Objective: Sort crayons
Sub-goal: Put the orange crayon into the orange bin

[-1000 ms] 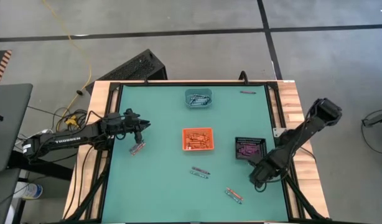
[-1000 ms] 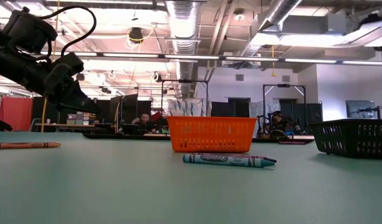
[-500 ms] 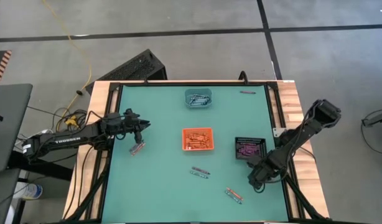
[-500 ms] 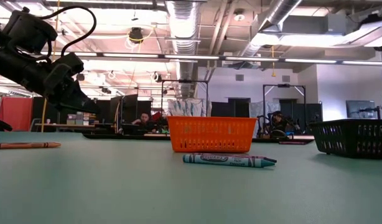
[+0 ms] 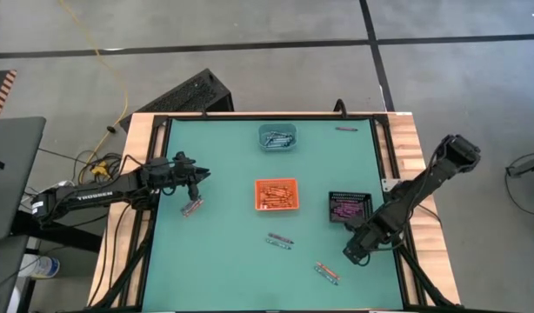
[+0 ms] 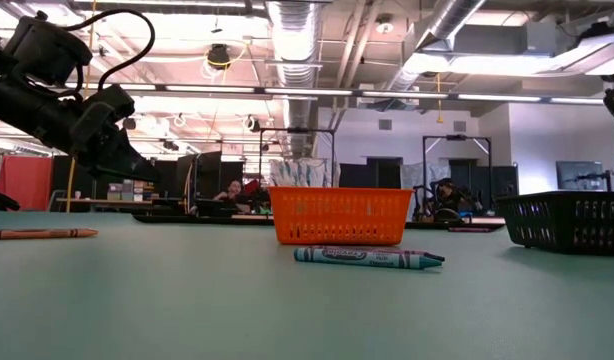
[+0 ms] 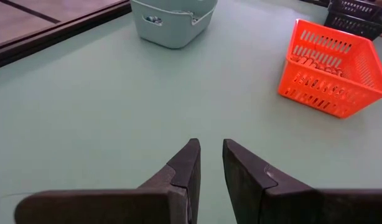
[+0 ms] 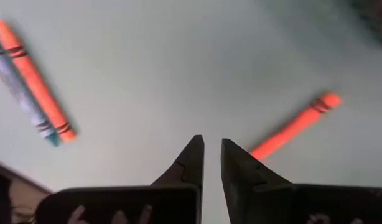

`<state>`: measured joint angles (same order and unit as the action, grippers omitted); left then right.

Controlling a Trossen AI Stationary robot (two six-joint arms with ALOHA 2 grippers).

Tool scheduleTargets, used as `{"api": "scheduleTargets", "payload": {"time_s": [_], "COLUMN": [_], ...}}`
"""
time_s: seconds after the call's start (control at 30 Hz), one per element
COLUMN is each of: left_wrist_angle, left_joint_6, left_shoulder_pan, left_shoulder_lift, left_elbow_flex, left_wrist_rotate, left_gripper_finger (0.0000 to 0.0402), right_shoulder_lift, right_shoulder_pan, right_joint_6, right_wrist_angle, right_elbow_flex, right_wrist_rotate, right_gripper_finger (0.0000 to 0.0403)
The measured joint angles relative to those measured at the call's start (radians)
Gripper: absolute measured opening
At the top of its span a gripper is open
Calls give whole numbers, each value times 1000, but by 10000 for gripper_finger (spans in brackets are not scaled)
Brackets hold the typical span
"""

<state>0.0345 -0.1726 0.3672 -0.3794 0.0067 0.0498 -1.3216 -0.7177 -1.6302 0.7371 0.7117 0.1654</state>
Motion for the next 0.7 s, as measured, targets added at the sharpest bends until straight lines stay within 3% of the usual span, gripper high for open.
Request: {"api": "scheduleTargets", "payload": {"time_s": [0.7], "left_wrist_angle": [0], "left_joint_6": [0], "left_shoulder_pan": [0], "left_shoulder_lift": [0], "left_elbow_flex": [0], "left_wrist_rotate": [0], "left_gripper_finger": [56], "right_shoulder_lift": [-65], "right_shoulder_pan": [46], "right_joint_6": [-127], "right_wrist_angle": [73], "right_elbow_flex": [-17], "right_wrist_rotate": [-35], "right_gripper_finger": [51]}}
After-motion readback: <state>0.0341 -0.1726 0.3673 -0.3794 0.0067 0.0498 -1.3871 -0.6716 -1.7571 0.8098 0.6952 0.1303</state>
